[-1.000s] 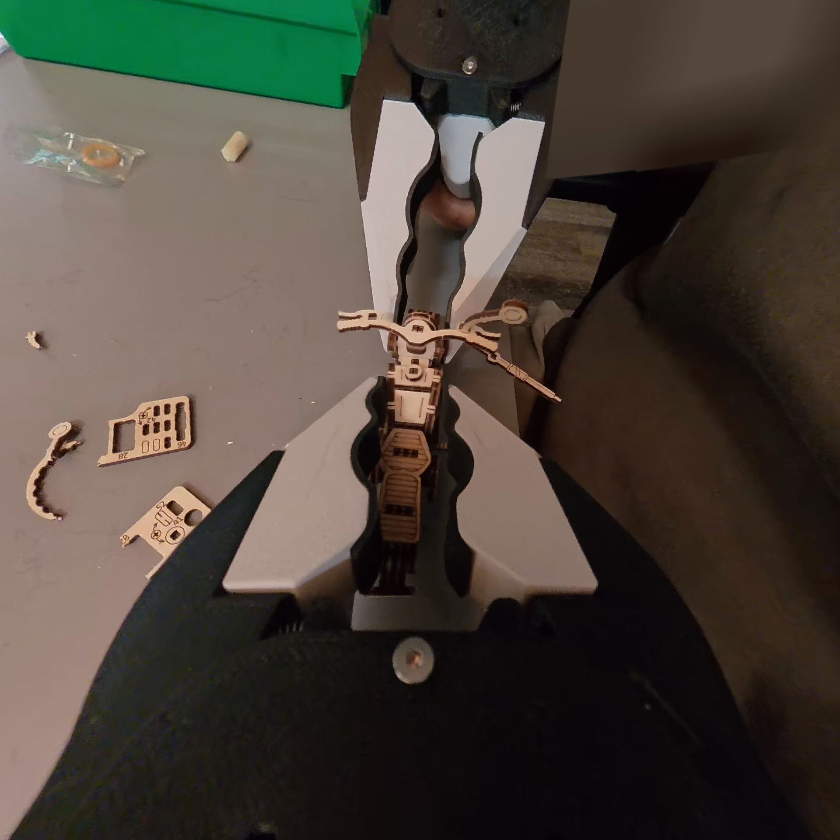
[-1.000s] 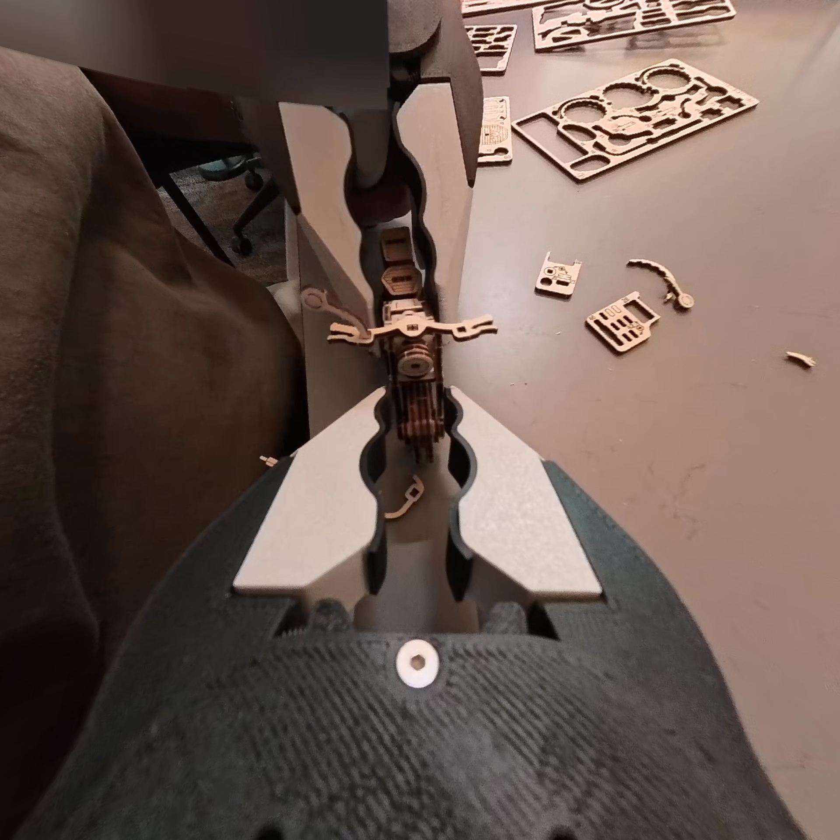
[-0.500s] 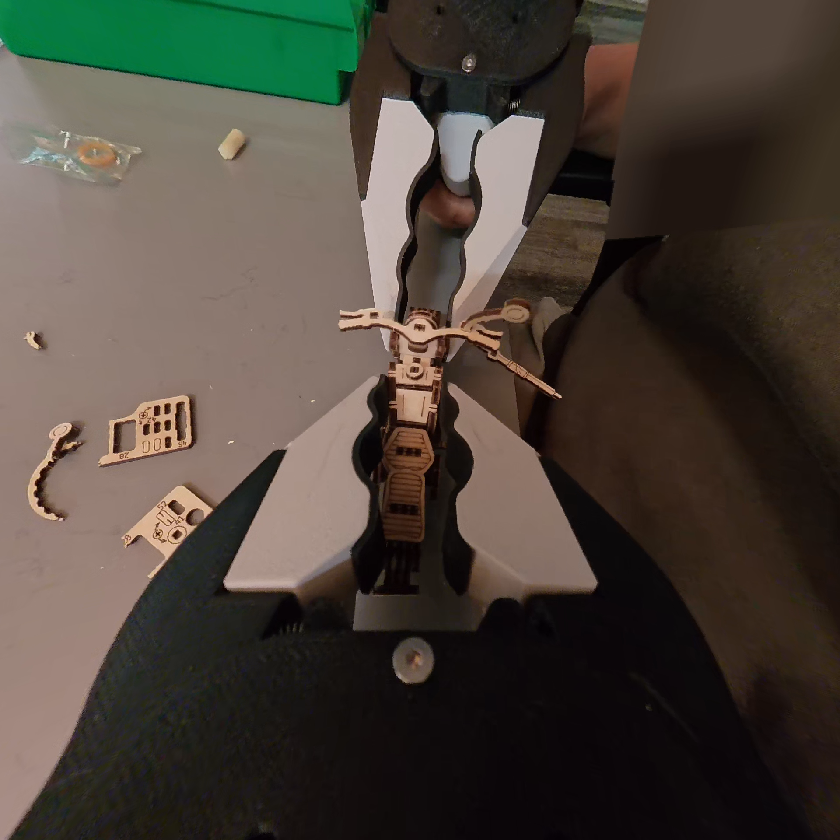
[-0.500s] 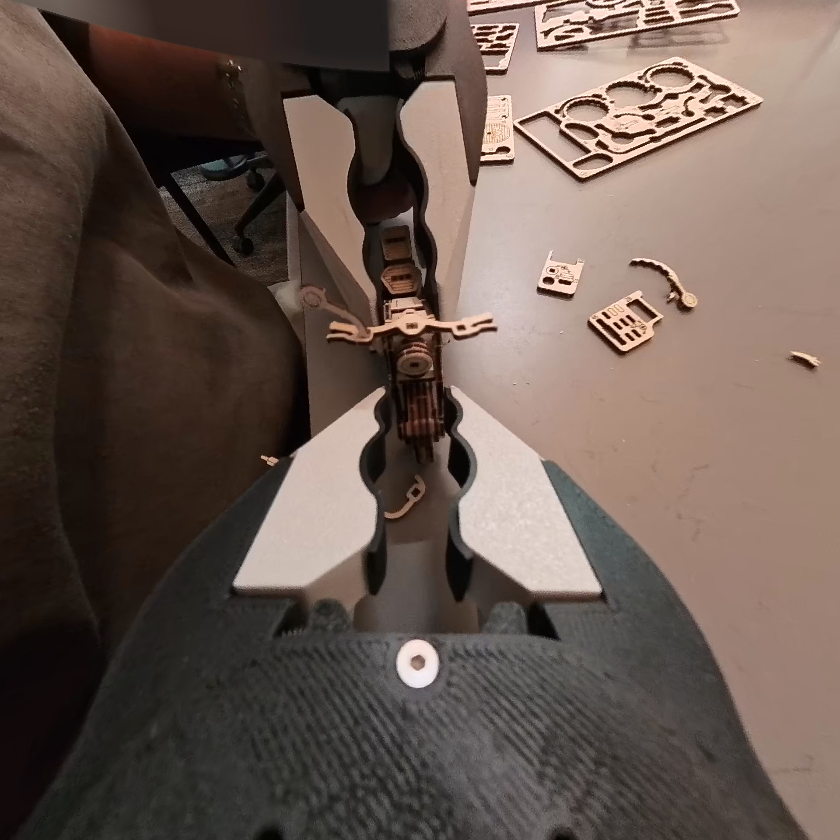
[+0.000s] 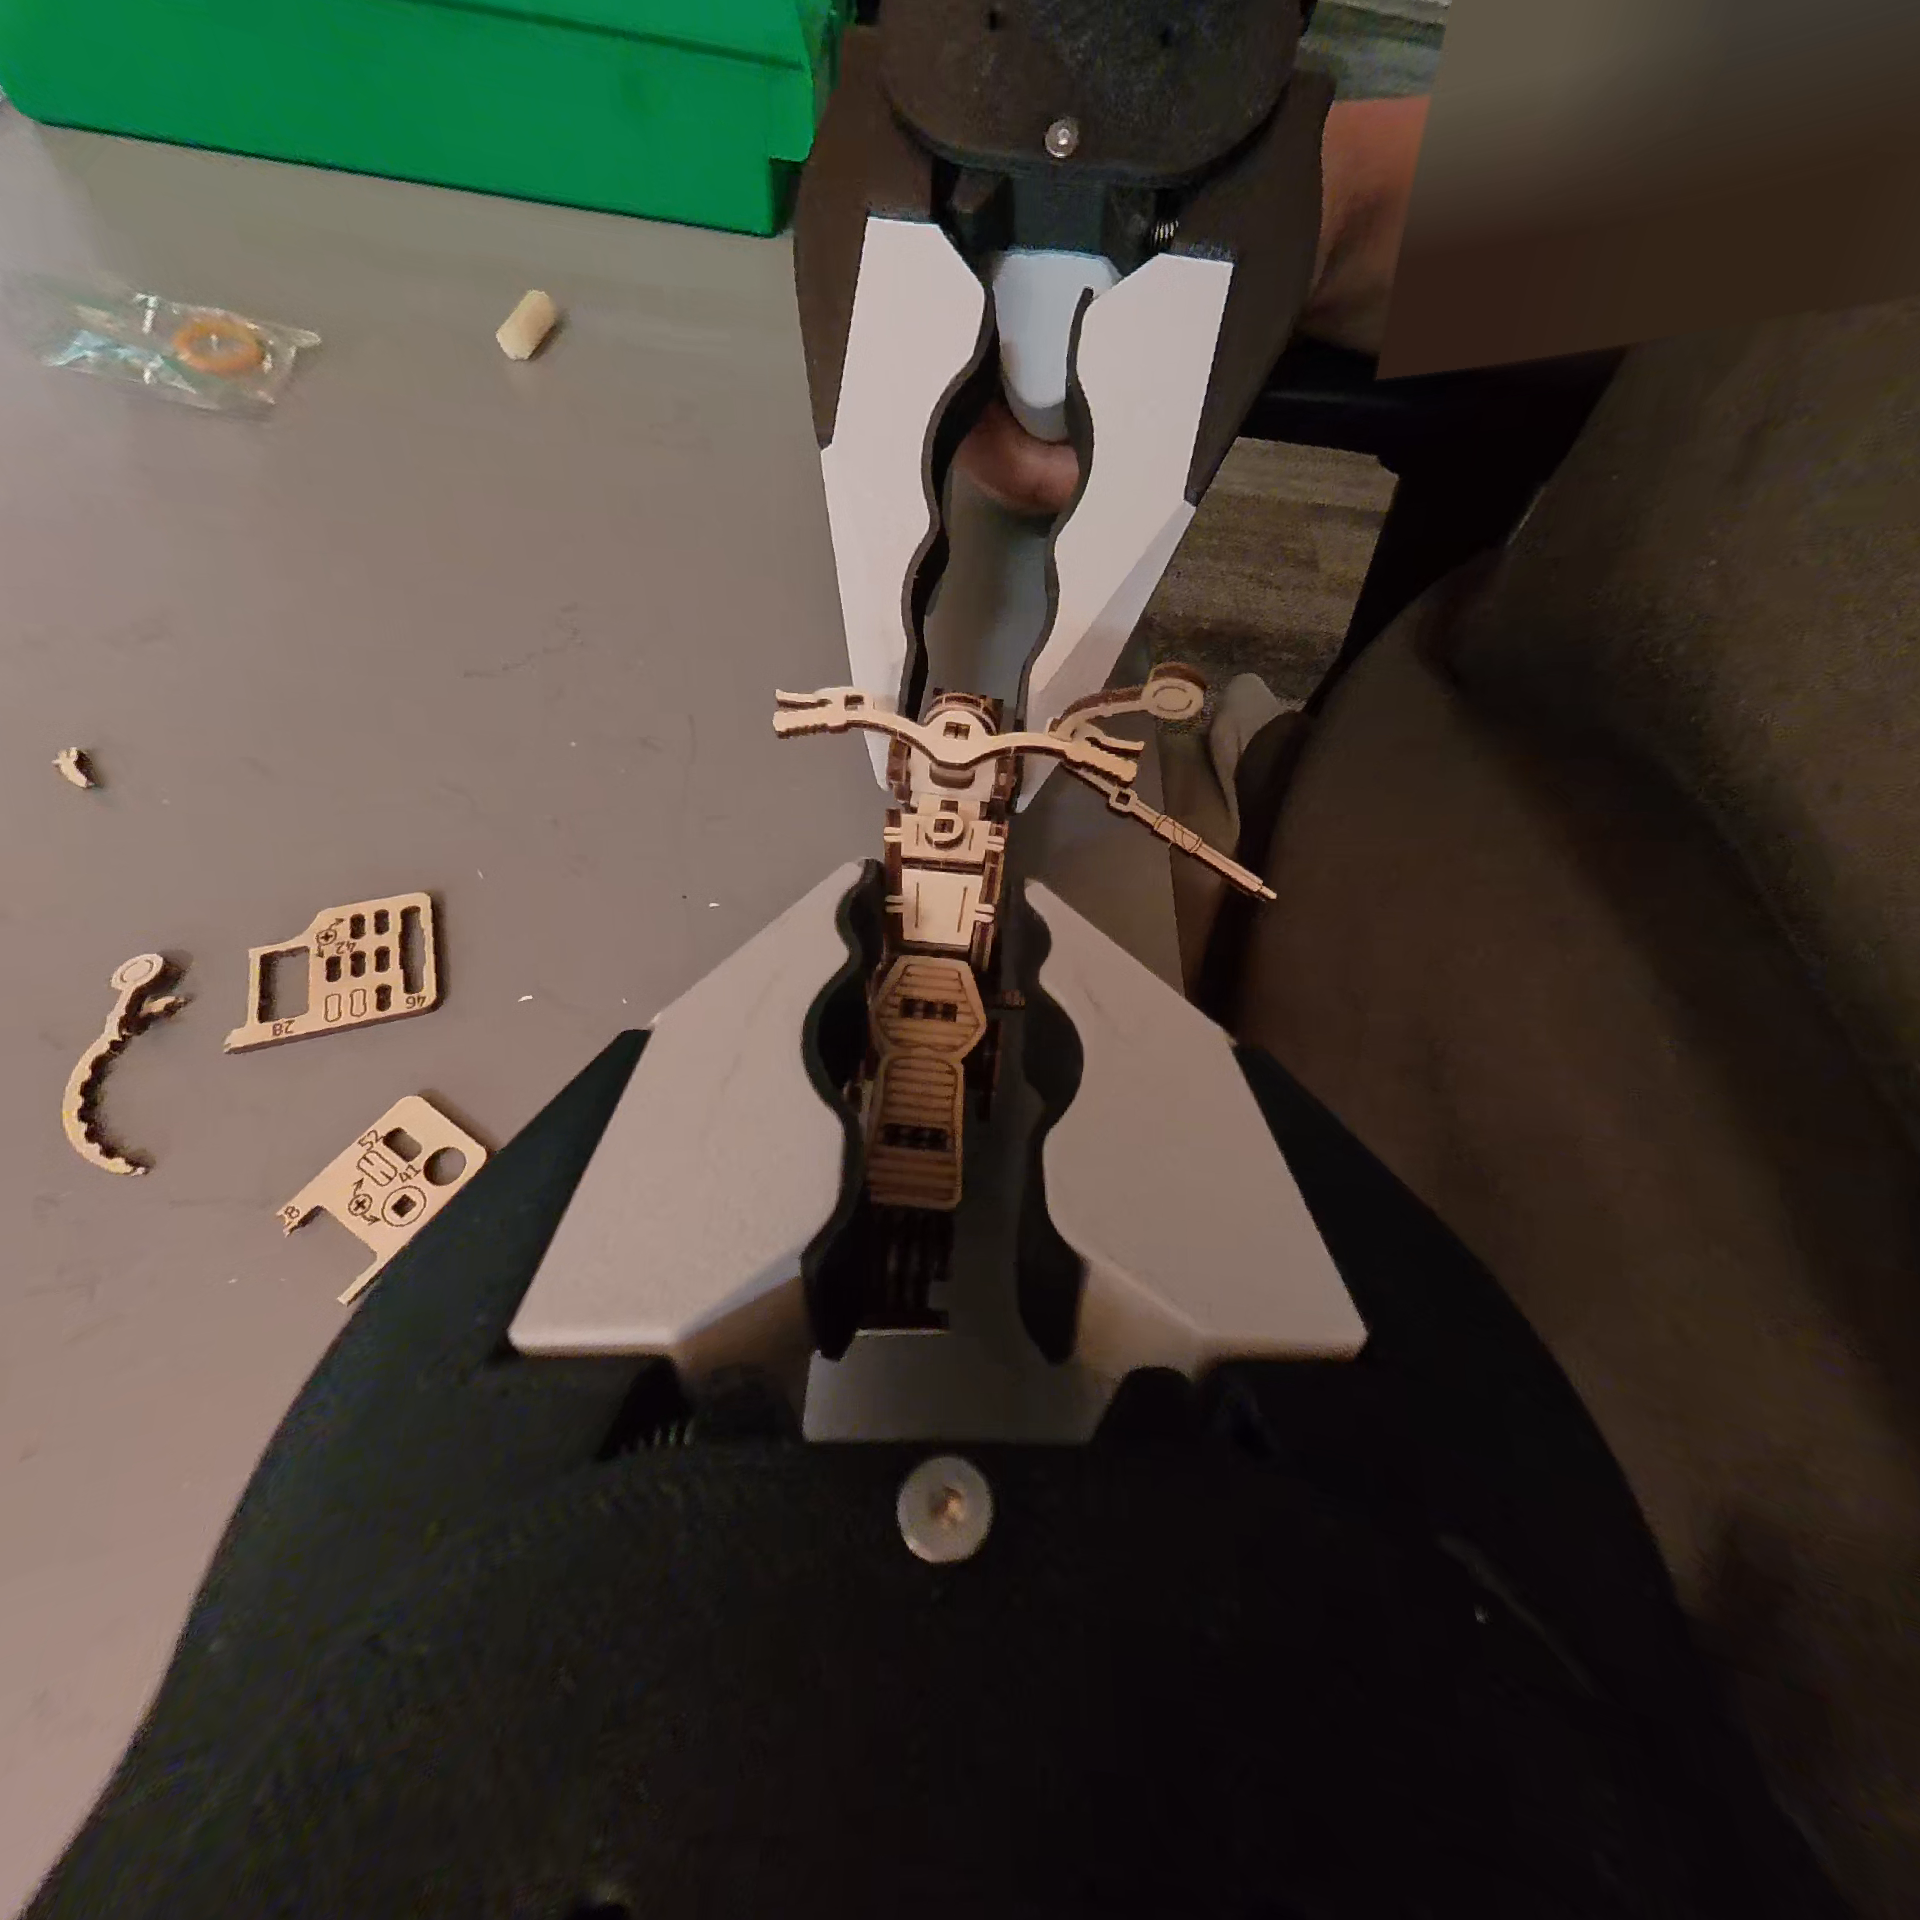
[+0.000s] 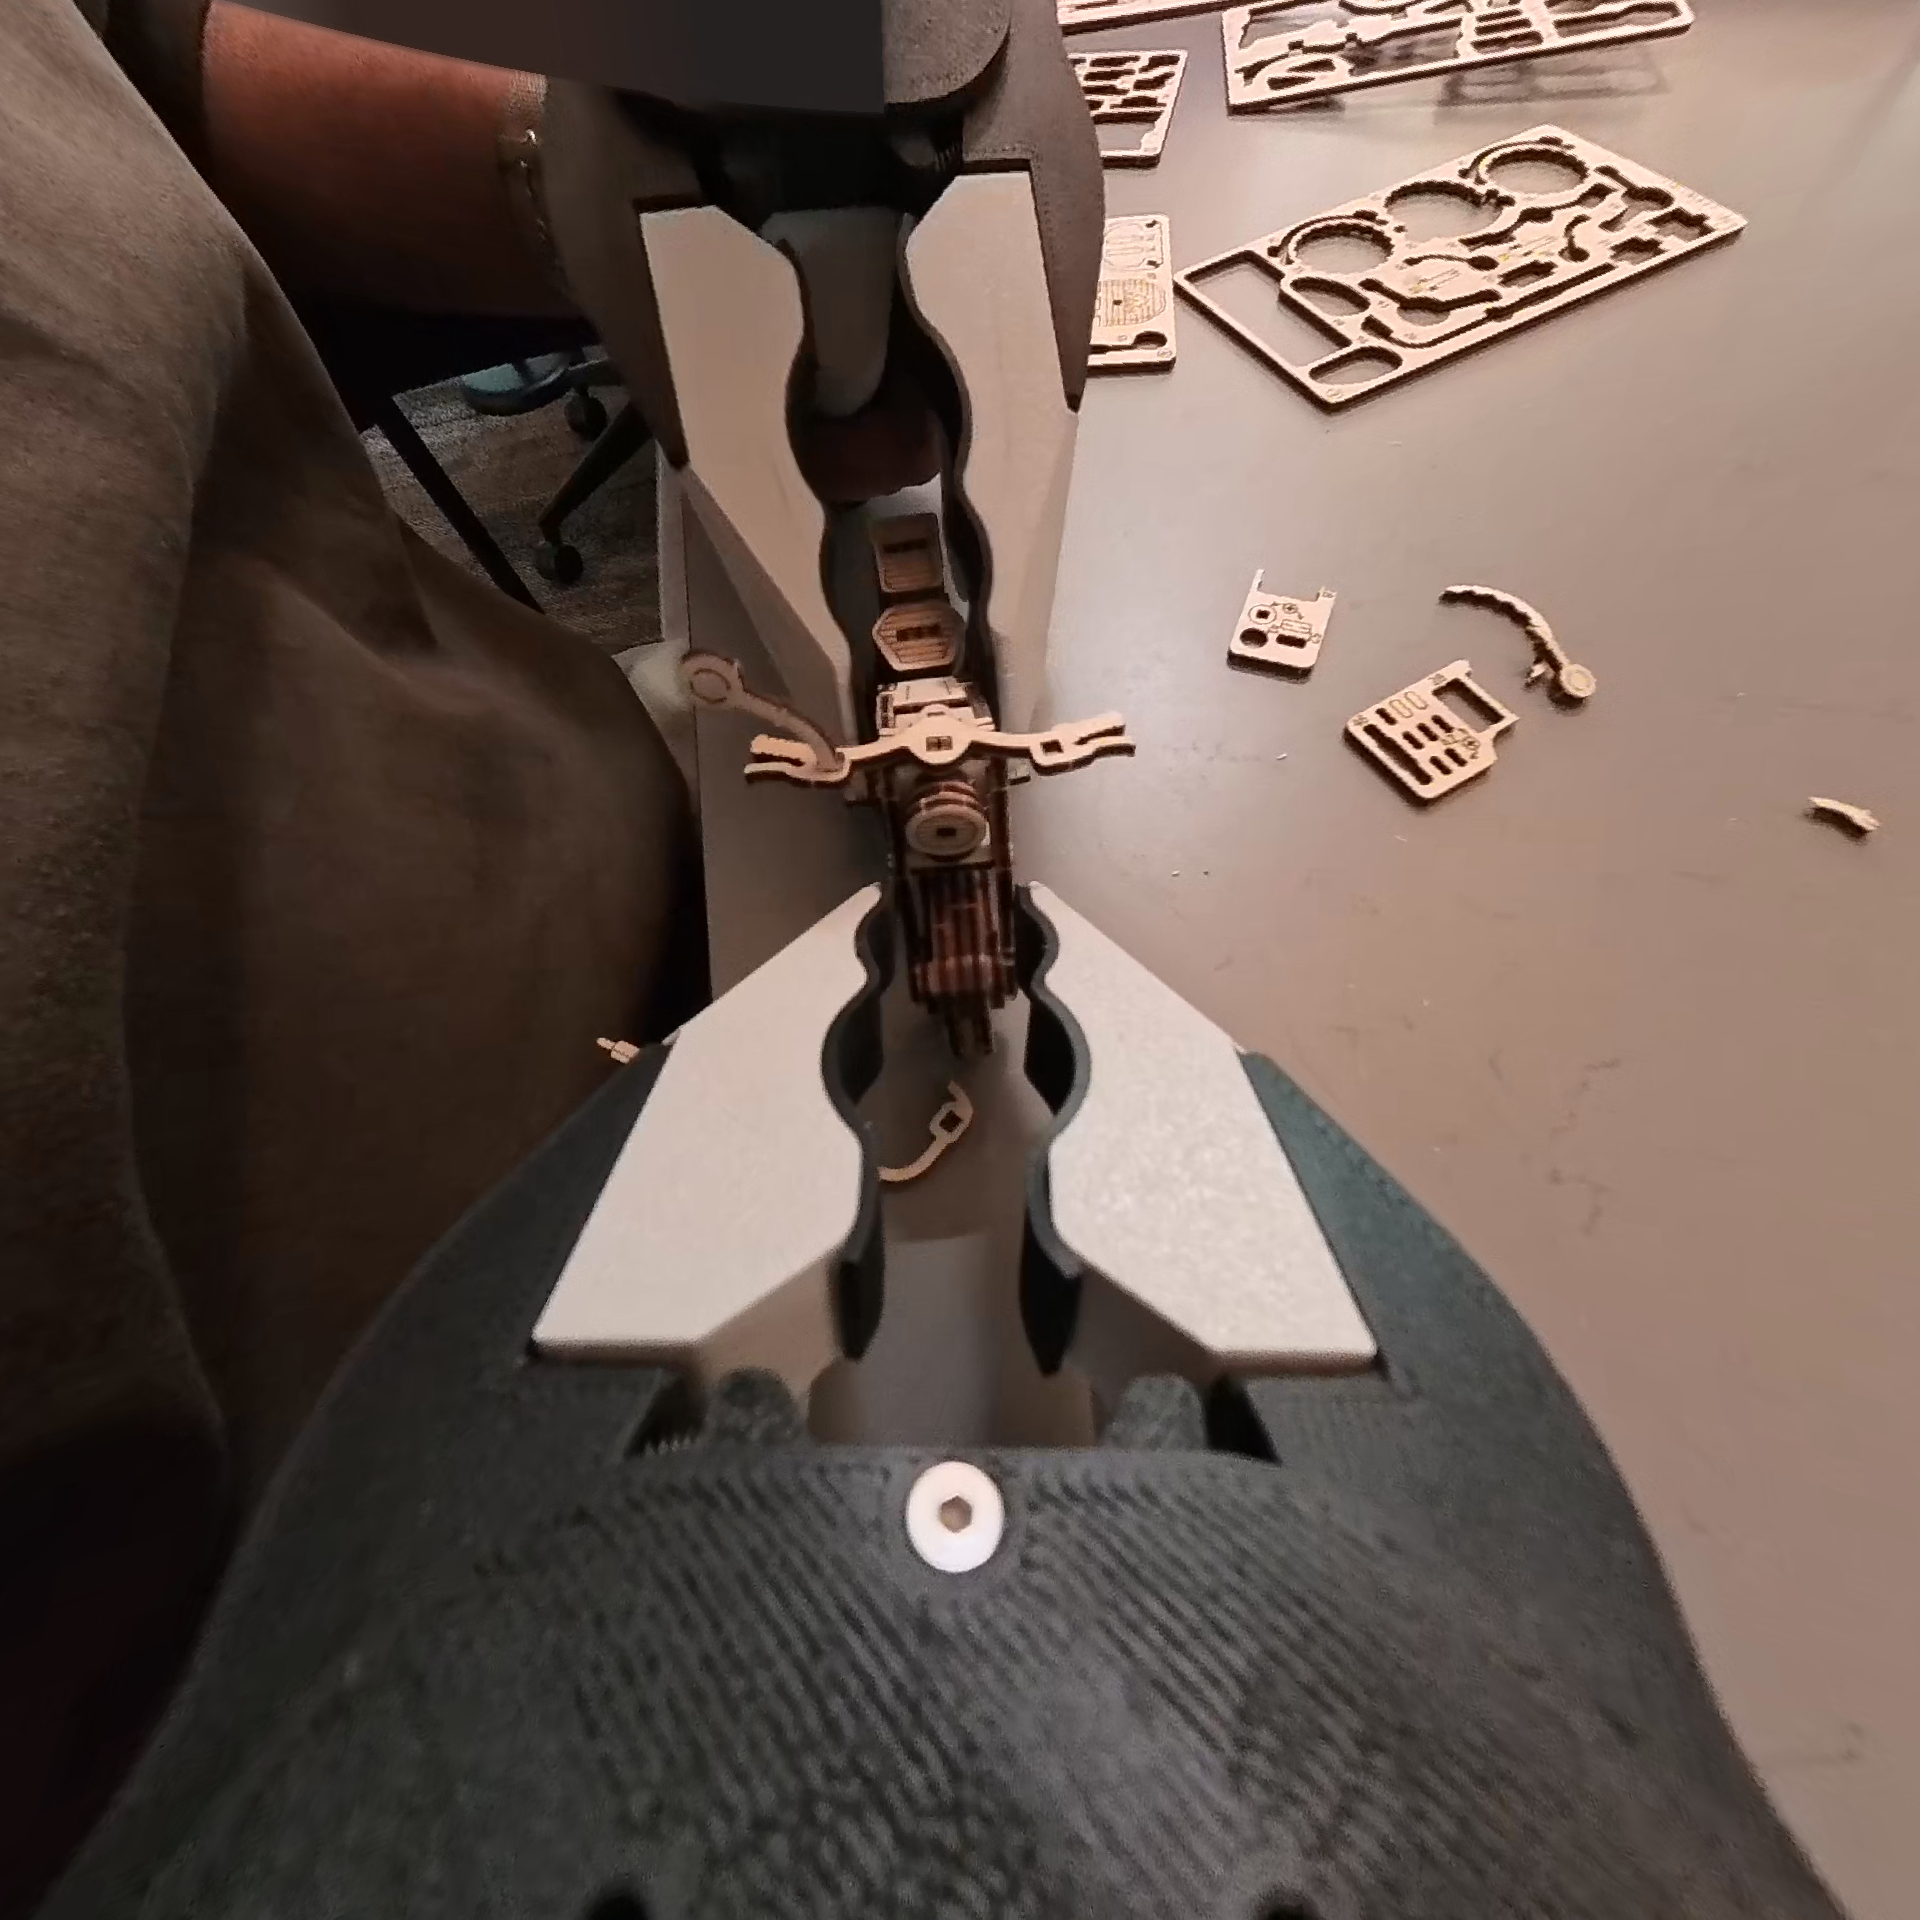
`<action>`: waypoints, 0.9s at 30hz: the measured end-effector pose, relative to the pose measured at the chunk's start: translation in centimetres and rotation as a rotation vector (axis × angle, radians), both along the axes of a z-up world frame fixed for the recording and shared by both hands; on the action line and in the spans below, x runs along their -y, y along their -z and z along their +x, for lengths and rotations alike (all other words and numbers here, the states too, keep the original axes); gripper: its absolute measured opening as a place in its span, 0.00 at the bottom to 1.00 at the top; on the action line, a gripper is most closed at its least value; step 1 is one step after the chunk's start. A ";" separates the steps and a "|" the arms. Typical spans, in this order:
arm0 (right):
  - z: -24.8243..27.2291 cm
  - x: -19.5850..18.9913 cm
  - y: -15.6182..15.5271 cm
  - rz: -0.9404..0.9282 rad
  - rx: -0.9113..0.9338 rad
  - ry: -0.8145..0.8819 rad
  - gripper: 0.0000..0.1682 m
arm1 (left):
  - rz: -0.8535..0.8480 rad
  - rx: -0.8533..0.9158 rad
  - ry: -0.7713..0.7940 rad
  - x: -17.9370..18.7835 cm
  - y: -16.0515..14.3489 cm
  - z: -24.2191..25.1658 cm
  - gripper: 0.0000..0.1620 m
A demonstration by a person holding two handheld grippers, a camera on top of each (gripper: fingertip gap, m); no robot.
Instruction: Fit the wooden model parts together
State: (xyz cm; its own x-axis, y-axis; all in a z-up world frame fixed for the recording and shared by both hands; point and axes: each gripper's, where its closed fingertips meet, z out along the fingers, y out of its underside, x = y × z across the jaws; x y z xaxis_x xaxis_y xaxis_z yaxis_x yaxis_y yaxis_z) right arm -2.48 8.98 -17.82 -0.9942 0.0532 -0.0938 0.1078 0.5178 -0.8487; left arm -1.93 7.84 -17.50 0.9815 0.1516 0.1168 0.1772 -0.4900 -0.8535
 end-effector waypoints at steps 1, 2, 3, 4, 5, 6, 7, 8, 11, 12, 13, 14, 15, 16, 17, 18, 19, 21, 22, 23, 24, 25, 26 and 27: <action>0.0 0.0 0.0 0.000 0.000 -0.001 0.13 | 0.000 0.002 0.001 0.0 0.0 0.0 0.13; 0.0 0.0 0.0 0.000 0.000 -0.001 0.13 | 0.001 0.004 0.001 0.0 0.0 0.0 0.13; 0.0 0.0 0.0 0.000 0.001 -0.001 0.13 | 0.001 0.006 0.002 0.0 0.0 0.0 0.13; 0.0 0.0 0.0 -0.001 0.001 -0.001 0.13 | 0.001 0.008 0.002 0.0 0.0 0.0 0.13; 0.0 0.0 0.0 -0.001 0.001 -0.001 0.13 | 0.001 0.010 0.003 0.0 0.0 0.0 0.13; 0.0 0.0 0.0 -0.001 0.002 -0.001 0.13 | 0.001 0.012 0.003 0.0 0.0 0.0 0.13; 0.0 0.0 0.0 -0.001 0.003 -0.001 0.13 | 0.001 0.014 0.003 0.0 0.0 0.0 0.13; 0.0 0.0 0.0 -0.001 0.003 -0.001 0.13 | 0.001 0.016 0.004 0.0 0.0 0.0 0.13; -0.1 0.0 0.0 -0.001 0.002 0.002 0.13 | 0.004 0.026 -0.002 0.1 0.0 -0.1 0.13; -0.1 0.0 0.1 0.001 0.000 0.004 0.12 | 0.007 0.032 -0.008 0.1 0.0 -0.2 0.13; -0.2 0.0 0.1 0.004 -0.001 0.007 0.13 | 0.011 0.043 -0.018 0.1 -0.1 -0.3 0.13; -0.3 0.0 0.1 0.005 0.000 0.012 0.14 | 0.017 0.059 -0.031 0.1 -0.1 -0.5 0.13; -0.4 0.0 0.1 0.000 0.005 0.018 0.16 | 0.026 0.075 -0.050 0.2 -0.2 -0.8 0.13; -0.5 0.0 -0.1 -0.010 0.009 0.028 0.18 | 0.039 0.092 -0.070 0.3 -0.4 -1.1 0.12; -0.8 0.0 -0.3 -0.023 0.011 0.043 0.20 | 0.059 0.116 -0.092 0.4 -0.6 -1.5 0.12; -1.1 0.0 -0.7 -0.040 0.011 0.061 0.22 | 0.086 0.150 -0.115 0.5 -1.0 -1.9 0.13; -1.6 -0.1 -1.1 -0.060 0.008 0.085 0.23 | 0.122 0.189 -0.144 0.7 -1.4 -2.3 0.12; -2.8 -0.4 -2.1 -0.105 -0.013 0.145 0.25 | 0.210 0.277 -0.210 1.1 -2.4 -3.5 0.13; -3.4 -0.6 -2.8 -0.134 -0.030 0.177 0.25 | 0.257 0.322 -0.243 1.4 -2.9 -4.1 0.13; -4.0 -0.8 -3.6 -0.167 -0.051 0.210 0.25 | 0.306 0.362 -0.271 1.7 -3.4 -4.6 0.12; -4.4 -0.9 -4.5 -0.203 -0.068 0.236 0.25 | 0.354 0.398 -0.300 2.0 -3.8 -5.2 0.12; -4.7 -1.1 -5.4 -0.243 -0.081 0.258 0.24 | 0.406 0.431 -0.325 2.4 -4.3 -5.7 0.12; -4.9 -1.1 -6.3 -0.287 -0.085 0.279 0.23 | 0.469 0.465 -0.335 2.6 -5.0 -6.0 0.11; -4.9 -0.9 -7.2 -0.338 -0.069 0.295 0.22 | 0.538 0.502 -0.339 2.9 -5.8 -6.3 0.11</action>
